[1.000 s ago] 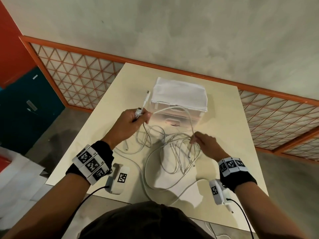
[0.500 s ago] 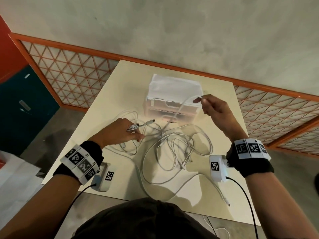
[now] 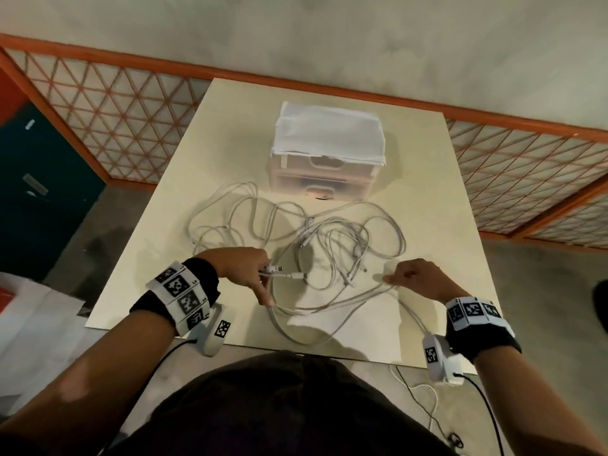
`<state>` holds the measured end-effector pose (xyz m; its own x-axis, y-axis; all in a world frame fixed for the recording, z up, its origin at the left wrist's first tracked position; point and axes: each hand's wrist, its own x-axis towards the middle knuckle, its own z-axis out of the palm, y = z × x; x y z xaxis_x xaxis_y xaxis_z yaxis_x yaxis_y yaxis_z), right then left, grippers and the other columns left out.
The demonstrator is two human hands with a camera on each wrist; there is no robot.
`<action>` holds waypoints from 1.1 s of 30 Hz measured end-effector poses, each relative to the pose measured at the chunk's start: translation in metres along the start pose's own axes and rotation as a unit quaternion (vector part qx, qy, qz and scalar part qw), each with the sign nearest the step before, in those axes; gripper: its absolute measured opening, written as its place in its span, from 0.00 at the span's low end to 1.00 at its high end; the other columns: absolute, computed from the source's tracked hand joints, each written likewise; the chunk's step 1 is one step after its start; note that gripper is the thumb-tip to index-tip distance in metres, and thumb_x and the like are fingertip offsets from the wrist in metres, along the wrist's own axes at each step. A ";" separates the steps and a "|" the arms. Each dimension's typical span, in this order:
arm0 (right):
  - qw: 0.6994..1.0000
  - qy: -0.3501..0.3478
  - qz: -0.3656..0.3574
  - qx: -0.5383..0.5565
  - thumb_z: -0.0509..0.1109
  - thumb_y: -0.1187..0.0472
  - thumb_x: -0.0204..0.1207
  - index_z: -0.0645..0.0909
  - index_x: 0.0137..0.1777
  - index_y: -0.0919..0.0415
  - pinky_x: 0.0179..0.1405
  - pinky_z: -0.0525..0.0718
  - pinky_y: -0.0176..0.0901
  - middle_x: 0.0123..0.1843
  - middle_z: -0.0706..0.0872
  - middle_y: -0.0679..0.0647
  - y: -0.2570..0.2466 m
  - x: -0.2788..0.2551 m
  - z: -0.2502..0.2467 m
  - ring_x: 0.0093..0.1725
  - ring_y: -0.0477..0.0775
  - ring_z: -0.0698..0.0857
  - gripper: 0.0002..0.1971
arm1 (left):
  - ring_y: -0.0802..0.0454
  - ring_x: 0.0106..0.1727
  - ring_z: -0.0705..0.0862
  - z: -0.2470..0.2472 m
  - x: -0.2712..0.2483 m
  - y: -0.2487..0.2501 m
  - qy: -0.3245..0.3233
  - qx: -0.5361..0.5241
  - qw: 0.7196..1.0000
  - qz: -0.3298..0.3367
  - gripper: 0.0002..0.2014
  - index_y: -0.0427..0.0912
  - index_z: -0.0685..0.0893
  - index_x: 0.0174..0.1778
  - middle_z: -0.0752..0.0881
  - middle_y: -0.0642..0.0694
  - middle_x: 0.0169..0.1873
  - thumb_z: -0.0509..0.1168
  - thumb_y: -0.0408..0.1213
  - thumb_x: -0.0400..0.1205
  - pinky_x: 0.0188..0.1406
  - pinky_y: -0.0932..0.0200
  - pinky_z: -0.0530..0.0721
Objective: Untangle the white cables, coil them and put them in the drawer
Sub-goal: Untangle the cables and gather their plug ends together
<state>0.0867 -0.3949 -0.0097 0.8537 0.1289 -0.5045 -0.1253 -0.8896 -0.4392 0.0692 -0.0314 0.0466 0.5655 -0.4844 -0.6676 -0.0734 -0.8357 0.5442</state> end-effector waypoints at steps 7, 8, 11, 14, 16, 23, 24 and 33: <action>0.993 0.049 -0.106 -0.009 0.78 0.61 0.68 0.81 0.35 0.51 0.44 0.74 0.39 0.36 0.82 0.47 -0.030 0.005 0.024 0.35 0.36 0.76 0.08 | 0.49 0.28 0.67 0.028 0.019 -0.010 -0.042 -0.020 0.999 -0.007 0.18 0.49 0.92 0.38 0.72 0.50 0.21 0.75 0.61 0.67 0.31 0.53 0.63; 0.990 0.042 -0.134 0.009 0.77 0.64 0.69 0.82 0.37 0.56 0.39 0.74 0.33 0.37 0.83 0.50 -0.039 0.006 0.028 0.34 0.37 0.76 0.06 | 0.49 0.32 0.71 0.029 0.021 -0.014 -0.034 -0.032 0.999 -0.005 0.23 0.52 0.92 0.42 0.77 0.48 0.27 0.73 0.66 0.64 0.35 0.52 0.66; 0.984 0.005 -0.174 0.024 0.77 0.61 0.71 0.79 0.43 0.58 0.35 0.73 0.35 0.38 0.81 0.52 -0.060 0.014 0.041 0.33 0.42 0.77 0.08 | 0.48 0.37 0.74 0.023 0.019 -0.016 -0.003 -0.061 0.998 0.011 0.29 0.56 0.91 0.46 0.80 0.44 0.35 0.70 0.73 0.61 0.39 0.50 0.69; 0.987 -0.012 -0.160 -0.016 0.78 0.61 0.70 0.71 0.38 0.51 0.40 0.70 0.40 0.42 0.77 0.54 -0.070 0.021 0.053 0.39 0.51 0.77 0.15 | 0.45 0.32 0.70 0.015 0.006 -0.006 0.044 -0.081 0.995 0.033 0.19 0.51 0.92 0.41 0.74 0.41 0.29 0.70 0.63 0.71 0.34 0.52 0.66; 0.984 -0.006 -0.163 -0.071 0.75 0.64 0.71 0.66 0.33 0.50 0.43 0.67 0.42 0.44 0.76 0.57 -0.074 0.024 0.058 0.45 0.56 0.78 0.19 | 0.44 0.28 0.66 0.013 -0.001 -0.002 0.065 -0.100 0.992 0.051 0.14 0.49 0.91 0.40 0.70 0.41 0.26 0.69 0.55 0.77 0.27 0.56 0.64; 0.982 0.084 -0.167 -0.003 0.68 0.65 0.78 0.87 0.46 0.65 0.41 0.85 0.41 0.45 0.87 0.65 -0.101 0.021 0.016 0.38 0.60 0.88 0.07 | 0.55 0.36 0.80 0.011 -0.006 0.002 0.240 -0.170 0.953 0.079 0.07 0.45 0.90 0.44 0.87 0.34 0.36 0.71 0.45 0.79 0.40 0.59 0.74; 0.978 0.098 -0.180 0.028 0.70 0.64 0.78 0.87 0.45 0.63 0.42 0.86 0.46 0.45 0.87 0.64 -0.111 0.016 0.003 0.38 0.62 0.88 0.05 | 0.60 0.32 0.79 0.010 -0.005 0.004 0.295 -0.190 0.933 0.080 0.06 0.47 0.90 0.45 0.86 0.43 0.30 0.71 0.44 0.78 0.38 0.62 0.73; 0.919 0.039 -0.337 0.202 0.71 0.64 0.77 0.81 0.46 0.68 0.33 0.80 0.32 0.33 0.86 0.59 -0.206 -0.049 -0.063 0.29 0.46 0.86 0.06 | 0.49 0.24 0.66 -0.003 -0.002 0.041 0.372 -0.273 0.863 0.205 0.09 0.58 0.88 0.45 0.73 0.52 0.19 0.72 0.55 0.73 0.30 0.57 0.65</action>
<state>0.1030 -0.2456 0.1525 0.8372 0.5460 0.0311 0.2815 -0.3815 -0.8805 0.0677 -0.0638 0.0722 0.9699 -0.2403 0.0385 -0.1093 -0.2886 0.9512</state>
